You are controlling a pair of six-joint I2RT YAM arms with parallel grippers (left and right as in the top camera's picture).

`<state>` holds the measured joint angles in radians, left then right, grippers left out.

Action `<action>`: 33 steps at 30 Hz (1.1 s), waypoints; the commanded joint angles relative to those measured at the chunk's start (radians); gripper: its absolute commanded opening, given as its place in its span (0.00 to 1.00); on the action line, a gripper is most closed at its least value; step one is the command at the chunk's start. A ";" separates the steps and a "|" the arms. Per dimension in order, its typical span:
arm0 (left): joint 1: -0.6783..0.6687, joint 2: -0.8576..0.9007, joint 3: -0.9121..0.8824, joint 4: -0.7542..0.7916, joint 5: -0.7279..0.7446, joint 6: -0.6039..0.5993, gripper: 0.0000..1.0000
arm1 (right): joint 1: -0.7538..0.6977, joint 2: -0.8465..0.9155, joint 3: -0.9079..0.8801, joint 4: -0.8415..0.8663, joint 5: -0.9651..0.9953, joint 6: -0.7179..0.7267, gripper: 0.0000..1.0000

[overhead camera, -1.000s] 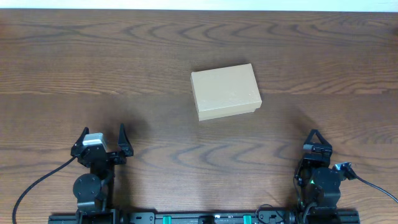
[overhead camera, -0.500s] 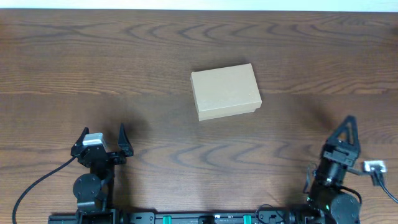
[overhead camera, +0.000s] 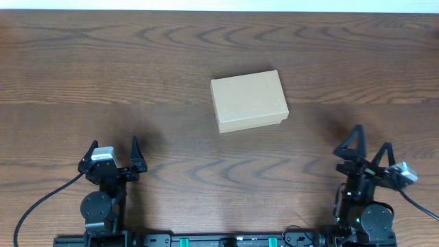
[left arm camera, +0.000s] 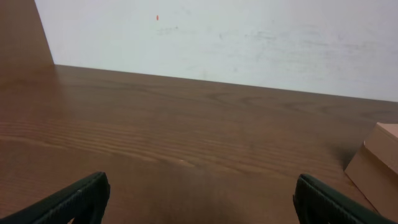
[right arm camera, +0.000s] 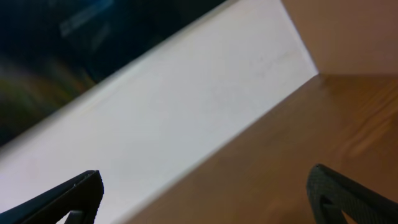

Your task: Pack container

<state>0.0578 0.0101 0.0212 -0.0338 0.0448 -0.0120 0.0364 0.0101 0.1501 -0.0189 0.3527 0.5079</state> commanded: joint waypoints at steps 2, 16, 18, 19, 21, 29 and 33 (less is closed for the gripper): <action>-0.001 -0.006 -0.017 -0.042 -0.019 -0.011 0.95 | 0.008 -0.005 0.000 -0.074 -0.067 -0.278 0.99; -0.001 -0.006 -0.017 -0.042 -0.019 -0.011 0.95 | 0.008 -0.005 -0.099 -0.140 -0.082 -0.484 0.99; -0.001 -0.006 -0.017 -0.042 -0.019 -0.011 0.95 | 0.008 -0.005 -0.099 -0.141 -0.080 -0.516 0.99; -0.001 -0.006 -0.017 -0.042 -0.019 -0.011 0.95 | 0.008 -0.005 -0.099 -0.141 -0.080 -0.533 0.99; -0.001 -0.006 -0.017 -0.042 -0.019 -0.011 0.95 | 0.008 -0.005 -0.099 -0.140 -0.080 -0.567 0.99; -0.001 -0.006 -0.017 -0.042 -0.019 -0.011 0.95 | 0.008 -0.005 -0.099 -0.143 -0.072 -0.582 0.99; -0.001 -0.006 -0.017 -0.042 -0.019 -0.011 0.95 | 0.008 -0.005 -0.099 -0.146 -0.098 -0.678 0.99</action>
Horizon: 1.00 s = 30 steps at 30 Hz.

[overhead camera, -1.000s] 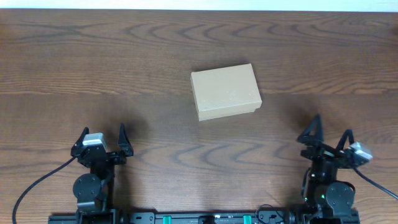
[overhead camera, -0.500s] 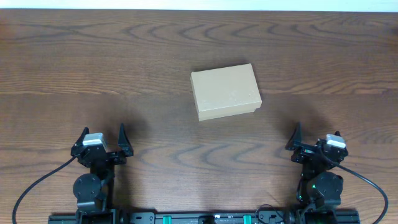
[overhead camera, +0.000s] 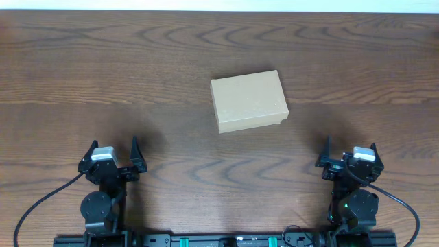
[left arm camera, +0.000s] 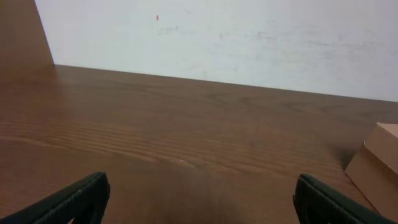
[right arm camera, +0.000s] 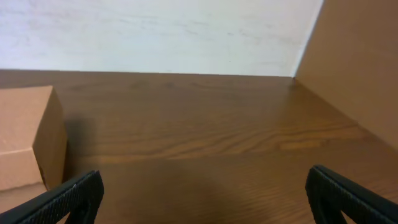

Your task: Pack container

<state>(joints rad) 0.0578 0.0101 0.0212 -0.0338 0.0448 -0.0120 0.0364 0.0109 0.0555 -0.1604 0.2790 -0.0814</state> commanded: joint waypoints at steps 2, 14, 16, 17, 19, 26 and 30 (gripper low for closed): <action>-0.001 -0.006 -0.017 -0.042 -0.019 -0.011 0.95 | 0.008 -0.005 -0.005 -0.009 -0.056 -0.127 0.99; -0.001 -0.006 -0.017 -0.042 -0.019 -0.011 0.95 | 0.008 0.053 -0.004 -0.014 -0.093 -0.091 0.99; -0.001 -0.006 -0.017 -0.042 -0.019 -0.011 0.95 | 0.008 0.106 -0.004 -0.014 -0.093 -0.047 0.99; -0.001 -0.006 -0.017 -0.042 -0.019 -0.011 0.95 | 0.009 0.132 -0.004 -0.013 -0.093 -0.026 0.99; -0.001 -0.006 -0.017 -0.042 -0.019 -0.011 0.95 | 0.011 0.160 -0.004 -0.013 -0.094 0.029 0.99; -0.001 -0.006 -0.017 -0.042 -0.019 -0.011 0.95 | 0.011 0.108 -0.004 -0.012 -0.096 0.058 0.99; -0.001 -0.006 -0.017 -0.042 -0.019 -0.011 0.95 | 0.011 0.076 -0.004 -0.012 -0.097 0.058 0.99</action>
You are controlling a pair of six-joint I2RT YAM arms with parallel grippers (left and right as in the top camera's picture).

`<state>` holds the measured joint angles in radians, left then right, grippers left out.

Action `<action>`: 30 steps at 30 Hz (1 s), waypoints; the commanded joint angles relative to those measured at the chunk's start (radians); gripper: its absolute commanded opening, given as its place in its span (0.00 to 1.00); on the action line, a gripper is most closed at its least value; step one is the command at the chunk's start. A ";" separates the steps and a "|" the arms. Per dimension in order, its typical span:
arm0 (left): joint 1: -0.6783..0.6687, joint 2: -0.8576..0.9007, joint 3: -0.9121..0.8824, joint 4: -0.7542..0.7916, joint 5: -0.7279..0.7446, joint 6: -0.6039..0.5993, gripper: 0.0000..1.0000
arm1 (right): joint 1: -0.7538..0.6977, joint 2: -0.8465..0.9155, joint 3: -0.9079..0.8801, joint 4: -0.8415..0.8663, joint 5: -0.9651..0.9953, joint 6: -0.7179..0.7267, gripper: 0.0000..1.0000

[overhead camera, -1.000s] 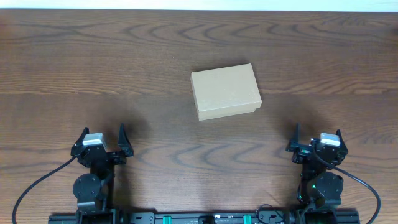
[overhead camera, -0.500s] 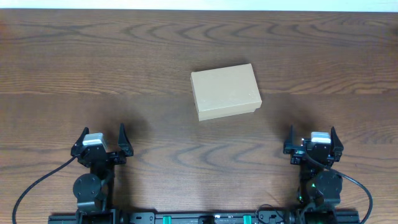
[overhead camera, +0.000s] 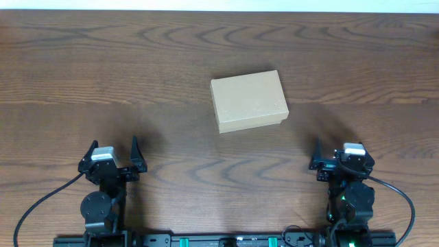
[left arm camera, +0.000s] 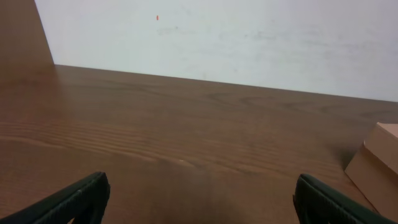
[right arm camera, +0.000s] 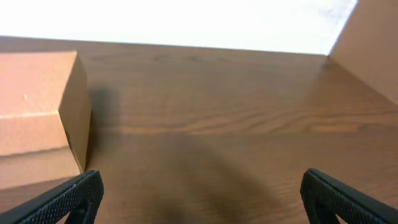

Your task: Pack container

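Note:
A closed tan cardboard box [overhead camera: 248,101] lies near the middle of the wooden table [overhead camera: 137,75], lid on. My left gripper [overhead camera: 113,156] rests open at the near left edge, nothing between its fingers; in its wrist view the box [left arm camera: 379,165] shows at the far right. My right gripper [overhead camera: 341,159] stands open at the near right edge, empty. The right wrist view has the box [right arm camera: 37,118] at the left, ahead of the dark fingertips [right arm camera: 68,199].
A white wall [left arm camera: 217,43] runs along the table's far edge. Brown board walls stand at the left [left arm camera: 22,34] and right [right arm camera: 373,50] sides of the table.
My right gripper shifted slightly left at the near right edge and now faces the box more squarely. The left arm and the box have not moved.
At first my right gripper sat tilted and turned outward at the near right, its camera on the wall. Then it stood level, facing the table with the box at its left. Now it sits a little further left. The left gripper stayed open throughout.

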<state>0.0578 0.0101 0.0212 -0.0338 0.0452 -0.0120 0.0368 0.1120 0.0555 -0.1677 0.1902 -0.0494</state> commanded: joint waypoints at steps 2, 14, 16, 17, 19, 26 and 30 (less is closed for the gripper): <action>-0.001 -0.006 -0.017 -0.042 -0.019 -0.011 0.95 | 0.011 -0.041 -0.004 -0.004 -0.008 0.026 0.99; -0.001 -0.006 -0.016 -0.042 -0.019 -0.011 0.95 | 0.010 -0.107 -0.004 0.000 -0.008 0.026 0.99; -0.001 -0.006 -0.017 -0.042 -0.019 -0.011 0.95 | 0.010 -0.107 -0.004 0.000 -0.008 0.026 0.99; -0.001 -0.006 -0.017 -0.042 -0.019 -0.011 0.95 | 0.010 -0.107 -0.004 0.000 -0.008 0.027 0.99; -0.001 -0.006 -0.017 -0.042 -0.019 -0.011 0.95 | 0.010 -0.107 -0.004 0.000 -0.008 0.026 0.99; -0.001 -0.006 -0.017 -0.042 -0.019 -0.011 0.95 | 0.010 -0.107 -0.004 0.000 -0.008 0.026 0.99; -0.001 -0.006 -0.017 -0.042 -0.019 -0.011 0.95 | 0.010 -0.107 -0.004 0.000 -0.008 0.026 0.99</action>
